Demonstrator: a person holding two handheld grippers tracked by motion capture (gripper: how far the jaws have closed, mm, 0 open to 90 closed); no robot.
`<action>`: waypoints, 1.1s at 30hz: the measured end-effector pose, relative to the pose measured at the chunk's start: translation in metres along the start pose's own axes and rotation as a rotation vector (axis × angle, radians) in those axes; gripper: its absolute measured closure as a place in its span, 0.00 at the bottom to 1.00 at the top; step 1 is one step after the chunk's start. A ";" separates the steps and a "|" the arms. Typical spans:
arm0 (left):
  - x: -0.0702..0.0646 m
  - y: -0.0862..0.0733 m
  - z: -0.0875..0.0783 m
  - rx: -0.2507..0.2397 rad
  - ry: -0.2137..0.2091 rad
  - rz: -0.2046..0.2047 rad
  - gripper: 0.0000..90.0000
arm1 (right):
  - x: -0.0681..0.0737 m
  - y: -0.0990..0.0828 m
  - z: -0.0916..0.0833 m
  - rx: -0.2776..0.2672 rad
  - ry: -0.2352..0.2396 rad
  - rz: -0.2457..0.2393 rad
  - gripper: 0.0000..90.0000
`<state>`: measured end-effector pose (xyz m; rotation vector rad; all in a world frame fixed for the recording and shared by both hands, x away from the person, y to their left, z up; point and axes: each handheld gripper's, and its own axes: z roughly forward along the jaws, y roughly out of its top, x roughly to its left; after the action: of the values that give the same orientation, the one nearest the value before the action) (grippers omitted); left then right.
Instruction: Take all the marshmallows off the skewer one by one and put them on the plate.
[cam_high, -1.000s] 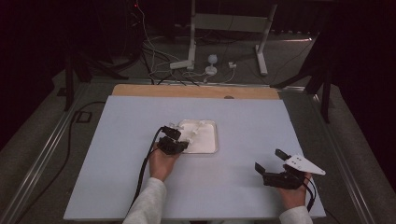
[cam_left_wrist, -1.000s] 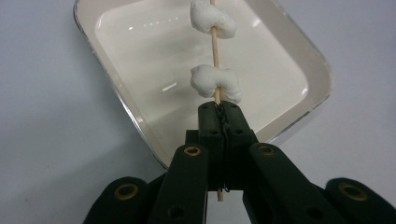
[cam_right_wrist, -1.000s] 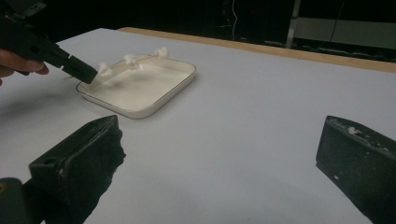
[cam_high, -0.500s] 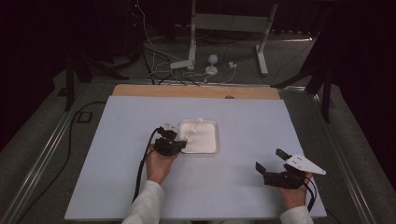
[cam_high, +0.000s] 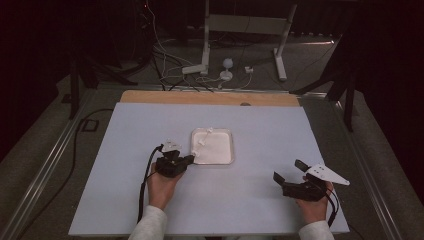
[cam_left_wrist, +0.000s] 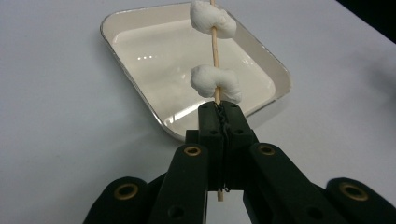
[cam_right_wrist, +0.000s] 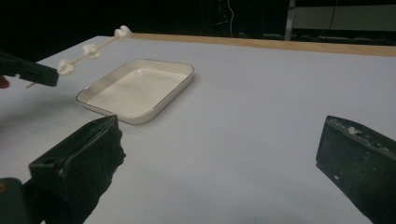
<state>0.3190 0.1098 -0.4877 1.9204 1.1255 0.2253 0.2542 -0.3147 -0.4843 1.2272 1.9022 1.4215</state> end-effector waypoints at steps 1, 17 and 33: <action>0.000 -0.002 -0.003 -0.006 0.000 0.006 1.00 | 0.001 0.002 0.000 0.003 0.004 0.001 0.00; -0.005 -0.020 -0.029 -0.071 -0.025 0.073 1.00 | 0.027 0.052 0.044 0.049 0.128 -0.087 0.02; -0.012 -0.020 -0.033 -0.112 -0.040 0.106 1.00 | 0.071 0.116 0.096 0.073 0.299 -0.058 0.05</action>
<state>0.2819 0.1243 -0.4794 1.8783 0.9657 0.3003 0.3381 -0.1969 -0.4017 1.0268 2.1854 1.5892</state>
